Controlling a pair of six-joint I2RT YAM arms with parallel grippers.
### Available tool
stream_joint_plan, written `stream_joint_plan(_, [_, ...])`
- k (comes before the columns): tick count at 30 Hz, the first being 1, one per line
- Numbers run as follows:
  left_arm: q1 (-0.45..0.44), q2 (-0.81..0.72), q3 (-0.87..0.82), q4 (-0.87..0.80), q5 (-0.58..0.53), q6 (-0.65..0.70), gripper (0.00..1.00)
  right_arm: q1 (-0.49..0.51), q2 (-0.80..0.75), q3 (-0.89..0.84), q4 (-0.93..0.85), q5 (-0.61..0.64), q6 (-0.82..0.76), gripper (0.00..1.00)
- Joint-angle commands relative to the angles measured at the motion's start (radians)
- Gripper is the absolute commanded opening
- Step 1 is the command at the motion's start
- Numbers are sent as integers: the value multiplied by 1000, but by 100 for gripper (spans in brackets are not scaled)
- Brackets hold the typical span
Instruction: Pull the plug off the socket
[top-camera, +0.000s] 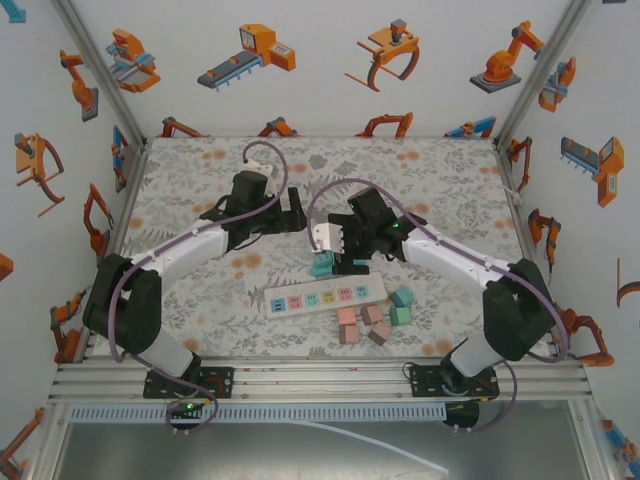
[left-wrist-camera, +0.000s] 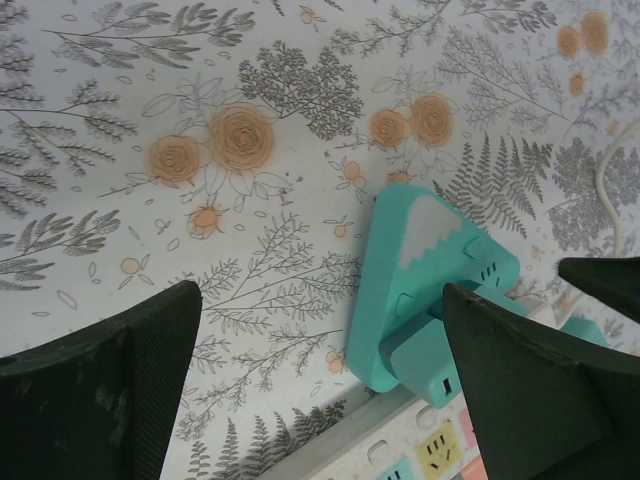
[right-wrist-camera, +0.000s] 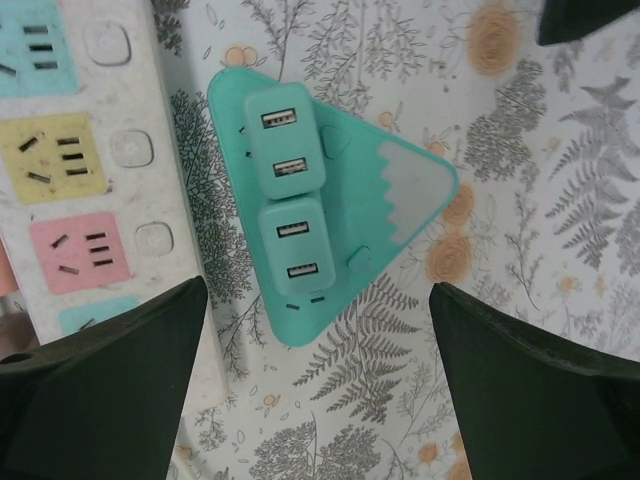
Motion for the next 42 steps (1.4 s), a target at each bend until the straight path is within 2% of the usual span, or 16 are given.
stream_joint_plan(1, [6,44,30,24,87,-26,98,-4,47,44,-18,-42,-87,79])
stream_joint_plan(4, [4,79,28,25,114,-37,98,-4,84,54,-15,-47,-110,72])
stream_joint_plan(7, [4,98,26,33,131,-43,98,-7,114,60,-15,-53,-124,61])
stream_joint_plan(16, [-8,196,84,50,175,-94,96,-7,143,26,21,-53,-154,47])
stream_joint_plan(19, [-12,234,98,82,212,-134,95,-7,139,19,20,-59,-157,38])
stream_joint_plan(22, [-22,265,113,107,234,-161,93,-7,132,10,21,-56,-162,36])
stream_joint_plan(27, [-47,298,130,93,206,-161,89,-7,122,1,30,-44,-166,34])
stream_joint_plan(34, [-68,343,130,58,208,-154,80,-8,116,-9,49,-25,-165,33])
stream_joint_plan(42, [-91,383,114,-34,106,-96,71,-8,88,-22,93,-66,-148,33])
